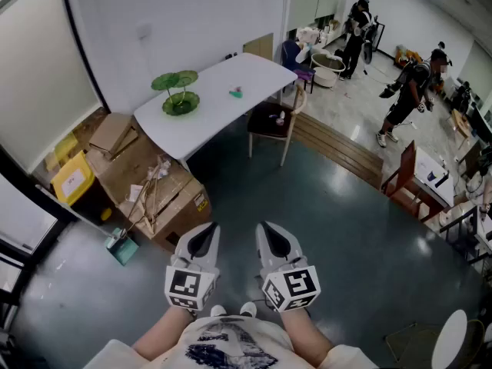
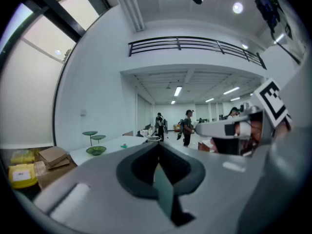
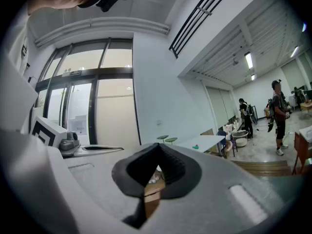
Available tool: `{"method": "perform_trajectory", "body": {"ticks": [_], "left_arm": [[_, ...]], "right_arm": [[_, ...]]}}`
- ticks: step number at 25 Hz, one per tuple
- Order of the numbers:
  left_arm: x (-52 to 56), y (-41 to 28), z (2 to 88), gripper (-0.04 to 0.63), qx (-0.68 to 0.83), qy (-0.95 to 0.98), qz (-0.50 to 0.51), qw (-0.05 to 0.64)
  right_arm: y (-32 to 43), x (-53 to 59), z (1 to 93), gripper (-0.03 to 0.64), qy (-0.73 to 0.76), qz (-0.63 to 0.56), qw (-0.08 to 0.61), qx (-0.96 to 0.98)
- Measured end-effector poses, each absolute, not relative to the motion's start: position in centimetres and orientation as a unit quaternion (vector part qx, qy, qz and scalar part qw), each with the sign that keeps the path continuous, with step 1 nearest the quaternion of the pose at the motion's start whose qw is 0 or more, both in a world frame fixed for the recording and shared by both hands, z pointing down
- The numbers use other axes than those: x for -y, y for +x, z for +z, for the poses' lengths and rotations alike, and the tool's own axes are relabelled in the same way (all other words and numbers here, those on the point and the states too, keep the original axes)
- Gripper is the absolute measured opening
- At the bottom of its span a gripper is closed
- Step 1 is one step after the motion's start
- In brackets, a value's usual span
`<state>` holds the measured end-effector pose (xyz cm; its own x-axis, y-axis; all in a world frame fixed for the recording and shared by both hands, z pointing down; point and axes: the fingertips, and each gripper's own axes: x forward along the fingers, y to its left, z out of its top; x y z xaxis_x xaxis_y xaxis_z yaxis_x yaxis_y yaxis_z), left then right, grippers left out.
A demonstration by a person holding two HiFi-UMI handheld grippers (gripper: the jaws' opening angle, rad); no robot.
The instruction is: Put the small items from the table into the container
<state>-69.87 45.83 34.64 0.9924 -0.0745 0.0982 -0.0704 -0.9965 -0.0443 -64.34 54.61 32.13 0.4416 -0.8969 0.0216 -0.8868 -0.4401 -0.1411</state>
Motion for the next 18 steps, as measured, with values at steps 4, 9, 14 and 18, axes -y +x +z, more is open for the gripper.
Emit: {"method": "perform_trajectory", "body": {"ticks": [4,9,14,18], "left_arm": [[-46.4,-70.7,34.1,-0.009,-0.035,-0.998,-0.050,0.025],[-46.9,-70.5,34.0,-0.009,-0.040,-0.997,-0.051,0.033],[-47.4,-69.3,34.0,-0.011,-0.038,-0.997,-0.052,0.037],[-47.8,-68.0,34.7,-0.010,-0.036,-0.997,-0.062,0.035]], "right_arm": [[-64.8,-55.9,32.0,-0.003,-0.856,-0.047,0.050,-0.513],[-64.4,-57.1,32.8,-0.003,-0.861,-0.054,0.051,-0.504],[-63.3,-57.8,33.1,-0.003,-0.863,-0.059,0.052,-0.499],[-62.1,-58.2,33.7,-0.003,-0.865,-0.061,0.055,-0.495]]}}
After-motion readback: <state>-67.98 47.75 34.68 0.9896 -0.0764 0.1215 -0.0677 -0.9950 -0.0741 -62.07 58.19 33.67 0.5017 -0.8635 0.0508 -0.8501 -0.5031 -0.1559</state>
